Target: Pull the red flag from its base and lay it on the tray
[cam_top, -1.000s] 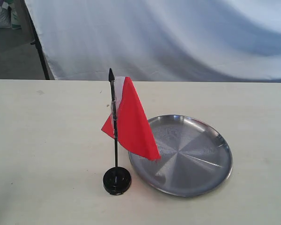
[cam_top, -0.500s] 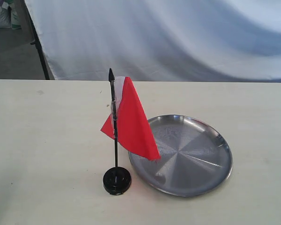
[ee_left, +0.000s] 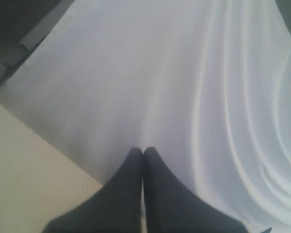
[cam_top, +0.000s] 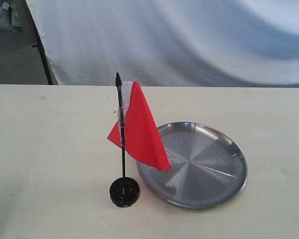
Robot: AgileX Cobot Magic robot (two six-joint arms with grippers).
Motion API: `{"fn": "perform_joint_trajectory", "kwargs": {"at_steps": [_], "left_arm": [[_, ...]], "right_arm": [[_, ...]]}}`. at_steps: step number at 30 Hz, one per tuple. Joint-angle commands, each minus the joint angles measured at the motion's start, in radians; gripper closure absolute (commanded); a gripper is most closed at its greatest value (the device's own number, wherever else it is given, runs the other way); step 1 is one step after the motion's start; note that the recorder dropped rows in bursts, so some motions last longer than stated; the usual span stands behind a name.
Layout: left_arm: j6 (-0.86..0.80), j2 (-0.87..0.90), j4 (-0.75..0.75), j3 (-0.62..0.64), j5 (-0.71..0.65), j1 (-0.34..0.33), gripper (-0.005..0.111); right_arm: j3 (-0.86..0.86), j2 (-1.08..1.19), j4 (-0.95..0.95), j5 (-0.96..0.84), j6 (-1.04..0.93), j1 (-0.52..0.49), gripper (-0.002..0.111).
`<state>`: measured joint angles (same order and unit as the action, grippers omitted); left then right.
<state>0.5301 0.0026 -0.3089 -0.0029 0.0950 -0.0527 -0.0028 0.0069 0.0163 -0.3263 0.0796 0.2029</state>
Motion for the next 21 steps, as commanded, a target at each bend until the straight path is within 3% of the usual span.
{"fn": "perform_joint_trajectory", "kwargs": {"at_steps": [1, 10, 14, 21], "left_arm": [[-0.066, -0.003, -0.01, -0.068, -0.089, -0.002, 0.107], [-0.166, 0.061, -0.01, -0.322, -0.218, -0.002, 0.107], [-0.347, 0.196, -0.082, -0.439, -0.345, -0.002, 0.107], [-1.066, 0.514, -0.663, -0.599, -0.688, -0.002, 0.107]], "right_arm": [[0.003, -0.007, 0.009, 0.006, -0.002, 0.0, 0.108], [0.003, -0.007, 0.009, 0.006, -0.002, 0.0, 0.108], [0.003, -0.007, 0.009, 0.006, -0.002, 0.0, 0.108], [0.003, -0.007, 0.009, 0.006, -0.002, 0.0, 0.108]]}}
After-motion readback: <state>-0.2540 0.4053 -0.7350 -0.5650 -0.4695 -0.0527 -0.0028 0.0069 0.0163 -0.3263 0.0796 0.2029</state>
